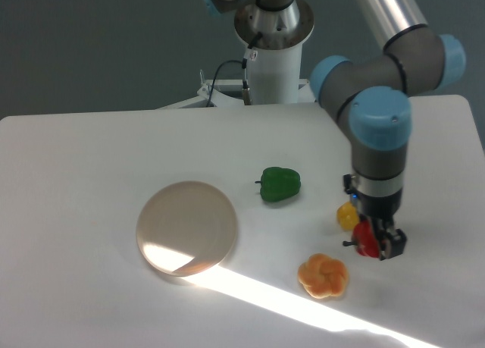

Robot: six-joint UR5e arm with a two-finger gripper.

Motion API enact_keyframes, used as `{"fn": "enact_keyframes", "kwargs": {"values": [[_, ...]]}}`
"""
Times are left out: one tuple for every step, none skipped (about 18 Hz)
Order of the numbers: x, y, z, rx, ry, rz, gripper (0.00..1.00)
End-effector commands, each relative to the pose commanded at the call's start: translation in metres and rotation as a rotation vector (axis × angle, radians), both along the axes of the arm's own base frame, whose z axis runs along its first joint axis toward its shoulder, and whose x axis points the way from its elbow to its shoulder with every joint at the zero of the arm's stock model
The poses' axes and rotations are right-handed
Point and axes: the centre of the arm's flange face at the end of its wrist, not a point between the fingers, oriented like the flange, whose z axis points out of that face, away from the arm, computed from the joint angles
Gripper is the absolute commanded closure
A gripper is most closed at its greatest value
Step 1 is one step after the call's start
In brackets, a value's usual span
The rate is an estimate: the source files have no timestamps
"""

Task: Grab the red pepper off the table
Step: 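Lift the red pepper and carry it past the yellow pepper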

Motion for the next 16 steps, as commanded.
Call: {"fn": "enact_keyframes", "kwargs": {"values": [[-0.007, -0.007, 0.0, -0.001, -0.001, 0.014, 0.45], [-0.01, -0.011, 0.001, 0.0, 0.0, 0.02, 0.44], [-0.011, -0.011, 0.003, 0.005, 0.004, 0.021, 0.45], [-0.014, -0.011, 0.006, 0.009, 0.011, 0.023, 0.45], [-0.016, -0.01, 0.009, 0.015, 0.014, 0.025, 0.45], [-0.019, -0.011, 0.008, 0.025, 0.008, 0.026, 0.45], [-0.021, -0.014, 0.008, 0.026, 0.007, 0.03, 0.45], [-0.023, -0.015, 0.007, 0.027, 0.006, 0.032, 0.45], [-0.026, -0.018, 0.006, 0.026, 0.005, 0.039, 0.44], [-0.029, -0.02, 0.004, 0.026, 0.005, 0.042, 0.45], [-0.03, -0.02, 0.003, 0.026, 0.005, 0.042, 0.45], [-0.032, -0.02, 0.002, 0.027, 0.007, 0.043, 0.45], [-0.032, -0.02, 0.003, 0.028, 0.008, 0.043, 0.45], [-0.032, -0.02, 0.003, 0.027, 0.007, 0.043, 0.45], [-0.032, -0.021, 0.003, 0.026, 0.007, 0.044, 0.45], [-0.032, -0.021, 0.002, 0.024, 0.005, 0.044, 0.45]]}}
